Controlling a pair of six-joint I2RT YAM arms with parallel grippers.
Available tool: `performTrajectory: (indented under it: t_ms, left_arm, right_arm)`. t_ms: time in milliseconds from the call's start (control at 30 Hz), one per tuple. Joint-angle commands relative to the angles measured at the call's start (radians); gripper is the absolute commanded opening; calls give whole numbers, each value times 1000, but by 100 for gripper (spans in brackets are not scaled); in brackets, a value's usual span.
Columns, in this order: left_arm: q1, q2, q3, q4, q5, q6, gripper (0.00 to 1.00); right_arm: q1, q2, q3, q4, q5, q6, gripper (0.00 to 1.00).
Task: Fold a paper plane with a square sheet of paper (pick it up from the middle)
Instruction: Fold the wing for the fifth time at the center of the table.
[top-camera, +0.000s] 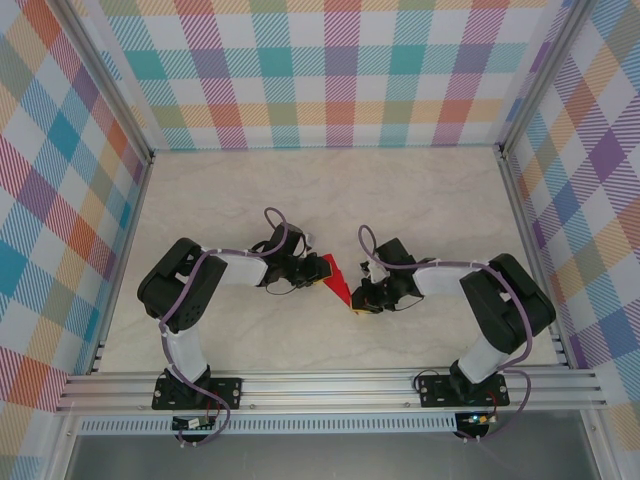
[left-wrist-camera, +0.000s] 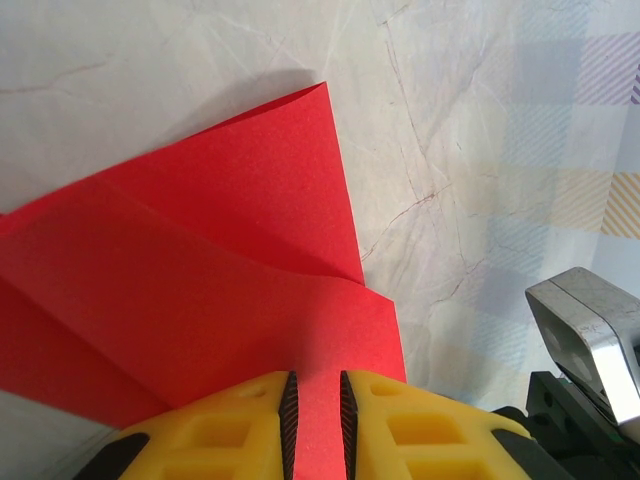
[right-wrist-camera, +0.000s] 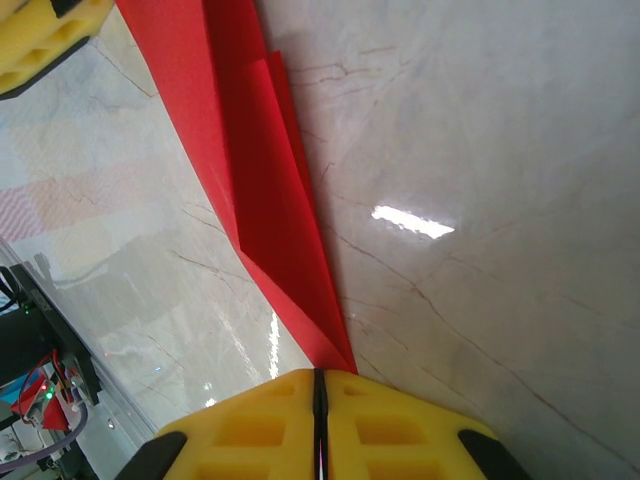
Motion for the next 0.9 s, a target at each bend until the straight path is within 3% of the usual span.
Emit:
performTrajectory:
  t_ms: [0,500,867]
  left_arm:
    - [-15,87,-23,-75,-61,34,21]
    - [-15,93,-18,-75,-61,32,21]
    - [-15,88,-19,-75,-57,33,21]
  right_arm:
    - [-11,-9,-56,-50,32,8,10]
    - [-15,-43,-86,-79,25,25,11]
    - [-15,-186,-43,-116,41,24,15]
